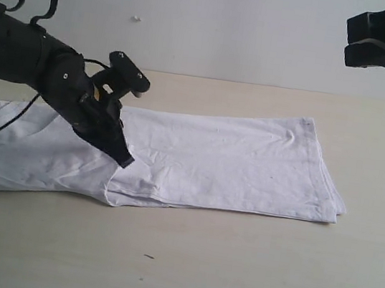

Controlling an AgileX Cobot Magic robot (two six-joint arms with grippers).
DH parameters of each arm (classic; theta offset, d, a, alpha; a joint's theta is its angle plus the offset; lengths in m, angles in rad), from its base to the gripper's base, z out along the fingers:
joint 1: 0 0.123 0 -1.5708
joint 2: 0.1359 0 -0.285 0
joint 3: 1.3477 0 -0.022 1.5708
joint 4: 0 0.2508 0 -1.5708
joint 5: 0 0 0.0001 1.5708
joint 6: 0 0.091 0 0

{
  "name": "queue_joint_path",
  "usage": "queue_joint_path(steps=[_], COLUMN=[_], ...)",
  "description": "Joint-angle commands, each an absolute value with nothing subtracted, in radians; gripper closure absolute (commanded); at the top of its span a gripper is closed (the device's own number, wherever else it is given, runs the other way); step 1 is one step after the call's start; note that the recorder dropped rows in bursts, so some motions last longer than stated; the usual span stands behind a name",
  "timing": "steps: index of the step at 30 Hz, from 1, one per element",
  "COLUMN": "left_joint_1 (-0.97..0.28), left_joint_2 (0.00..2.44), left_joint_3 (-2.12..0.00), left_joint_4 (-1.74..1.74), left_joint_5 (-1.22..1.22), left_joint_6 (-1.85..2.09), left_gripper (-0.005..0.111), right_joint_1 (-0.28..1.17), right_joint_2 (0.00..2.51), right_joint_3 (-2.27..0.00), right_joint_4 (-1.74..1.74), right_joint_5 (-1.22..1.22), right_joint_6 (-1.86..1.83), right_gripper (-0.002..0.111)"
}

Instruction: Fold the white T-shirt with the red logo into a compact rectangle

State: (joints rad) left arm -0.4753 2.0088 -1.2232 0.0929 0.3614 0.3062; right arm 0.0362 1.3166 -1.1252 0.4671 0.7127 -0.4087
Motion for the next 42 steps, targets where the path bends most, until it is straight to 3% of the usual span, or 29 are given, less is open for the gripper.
queue_joint_path(steps=[1, 8, 14, 19, 26, 34, 42], left_joint_1=[-0.537, -0.543, -0.647, -0.757, -0.777, -0.799, -0.811], left_joint_2=[2.044, 2.061, 1.986, 2.13, 2.24, 2.234, 2.162], left_joint_3=[-1.163, -1.163, -1.181, -1.317, -1.461, -1.469, -1.457], left_joint_4=[-0.012, -0.015, -0.071, -0.071, -0.116, -0.137, -0.192], left_joint_5=[0.334, 0.287, 0.132, 0.218, 0.329, 0.58, 0.564], left_joint_6=[0.407, 0.345, 0.338, 0.338, 0.335, 0.431, 0.441], left_gripper=[0.107, 0.107, 0.107, 0.107, 0.107, 0.107, 0.107], right_joint_1=[0.034, 0.034, 0.034, 0.034, 0.034, 0.034, 0.034], right_joint_2=[1.31, 1.31, 1.31, 1.31, 1.31, 1.31, 1.31], right_joint_3=[-1.123, -1.123, -1.123, -1.123, -1.123, -1.123, -1.123], right_joint_4=[0.469, 0.469, 0.471, 0.471, 0.471, 0.471, 0.471], right_joint_5=[0.723, 0.727, 0.72, 0.719, 0.715, 0.703, 0.712], right_joint_6=[-0.418, -0.418, -0.418, -0.418, -0.418, -0.418, -0.418], right_gripper=[0.106, 0.106, 0.106, 0.106, 0.106, 0.106, 0.106])
